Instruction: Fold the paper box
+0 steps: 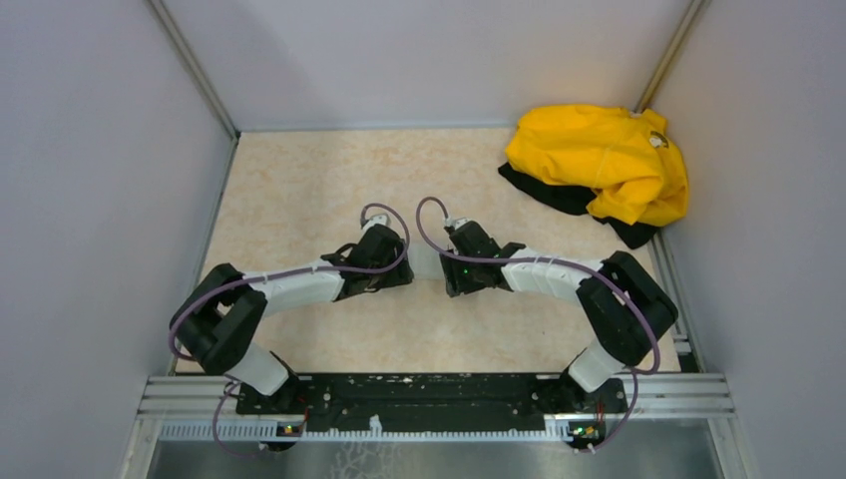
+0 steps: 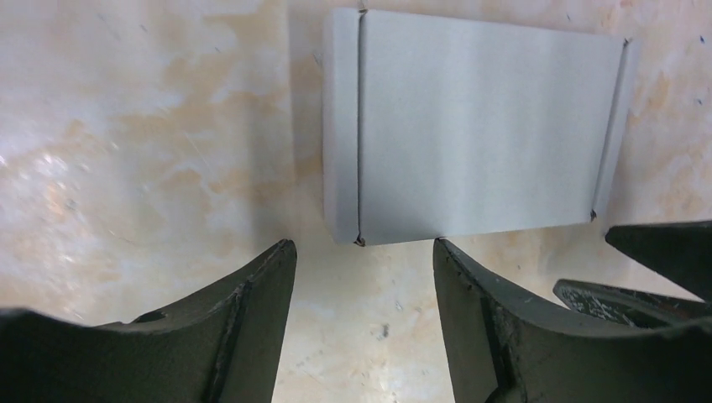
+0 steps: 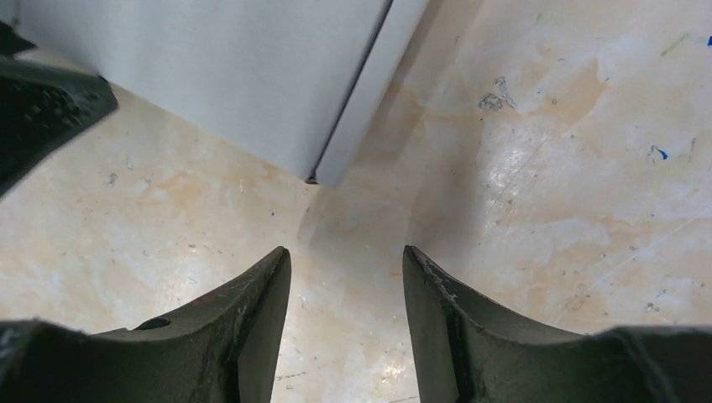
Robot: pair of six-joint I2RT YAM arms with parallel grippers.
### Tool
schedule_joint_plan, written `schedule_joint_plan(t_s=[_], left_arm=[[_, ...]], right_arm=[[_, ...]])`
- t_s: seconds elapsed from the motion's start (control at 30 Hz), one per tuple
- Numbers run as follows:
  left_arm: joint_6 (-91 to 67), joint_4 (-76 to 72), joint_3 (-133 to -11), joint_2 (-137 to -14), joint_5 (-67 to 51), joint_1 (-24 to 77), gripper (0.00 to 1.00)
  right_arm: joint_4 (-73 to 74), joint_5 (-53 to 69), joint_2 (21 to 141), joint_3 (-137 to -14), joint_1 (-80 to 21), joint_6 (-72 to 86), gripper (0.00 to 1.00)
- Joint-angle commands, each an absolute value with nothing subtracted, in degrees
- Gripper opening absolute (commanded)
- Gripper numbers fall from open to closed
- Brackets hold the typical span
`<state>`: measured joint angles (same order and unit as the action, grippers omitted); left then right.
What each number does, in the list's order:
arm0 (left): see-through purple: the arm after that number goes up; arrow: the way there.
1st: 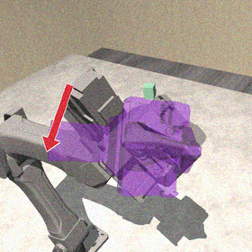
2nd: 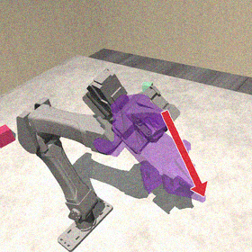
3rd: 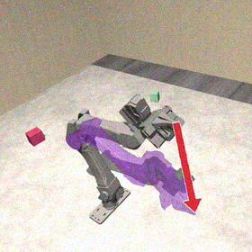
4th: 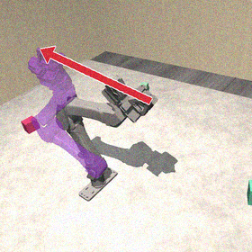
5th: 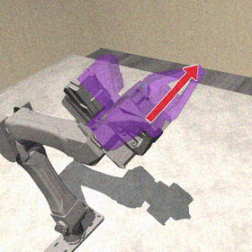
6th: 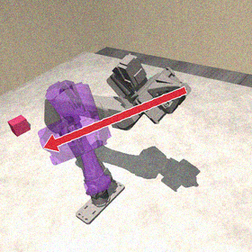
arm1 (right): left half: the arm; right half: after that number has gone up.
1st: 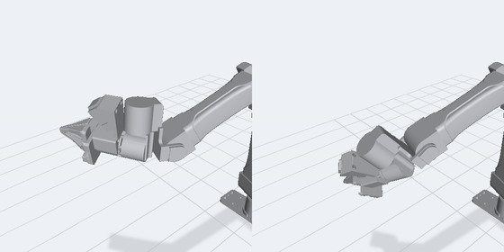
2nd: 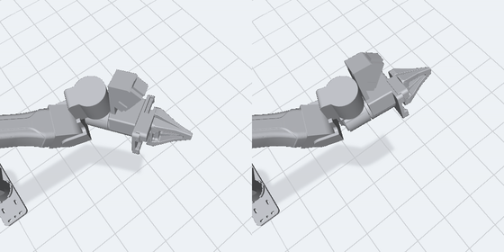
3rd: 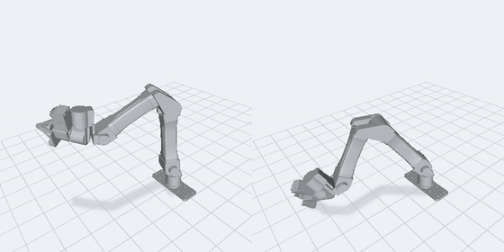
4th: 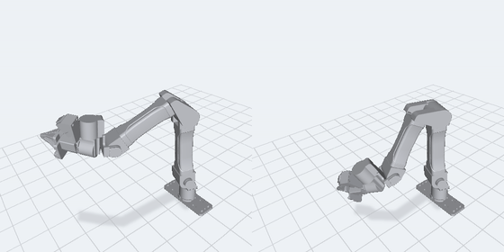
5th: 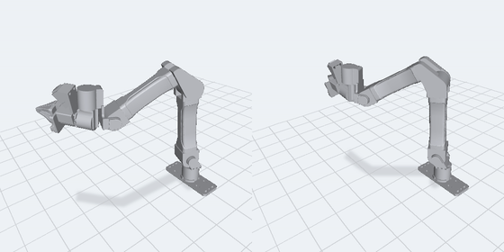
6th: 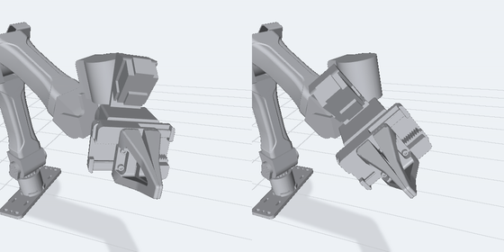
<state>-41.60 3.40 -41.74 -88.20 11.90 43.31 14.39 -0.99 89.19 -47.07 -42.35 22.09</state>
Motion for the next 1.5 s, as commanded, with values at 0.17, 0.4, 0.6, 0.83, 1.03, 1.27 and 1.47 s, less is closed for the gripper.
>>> schedule_joint_plan(t_s=[0.17,0.4,0.6,0.83,1.03,1.27,1.47], left_arm=[[-34.18,8.82,-46.01,-96.37,9.31,38.72,0.69],[-30.21,11.15,-49.34,-94.22,8.00,38.17,0.79],[-28.38,18.06,-50.28,-84.14,5.54,38.08,0.99],[-24.00,22.31,-50.85,-65.84,9.70,38.06,0.99],[-15.71,15.03,-48.23,-56.02,22.74,36.36,0.99],[-2.21,-11.07,-31.32,-51.88,27.35,30.84,0.99],[3.27,-21.47,-25.75,-58.83,17.40,20.74,0.99]], right_arm=[[7.87,3.19,96.05,-53.29,-38.94,22.14,0.52],[7.79,0.91,99.71,-59.74,-37.82,21.00,0.53],[14.78,0.72,90.33,-60.12,-37.62,19.12,0.57],[16.14,-5.68,72.12,-55.80,-37.14,14.99,0.79],[3.74,-22.17,52.00,-37.86,-28.97,12.22,0.99],[-16.03,-34.65,29.92,-13.66,-22.15,8.83,0.99],[-36.85,-40.48,33.24,-2.58,-21.09,2.85,0.99]])
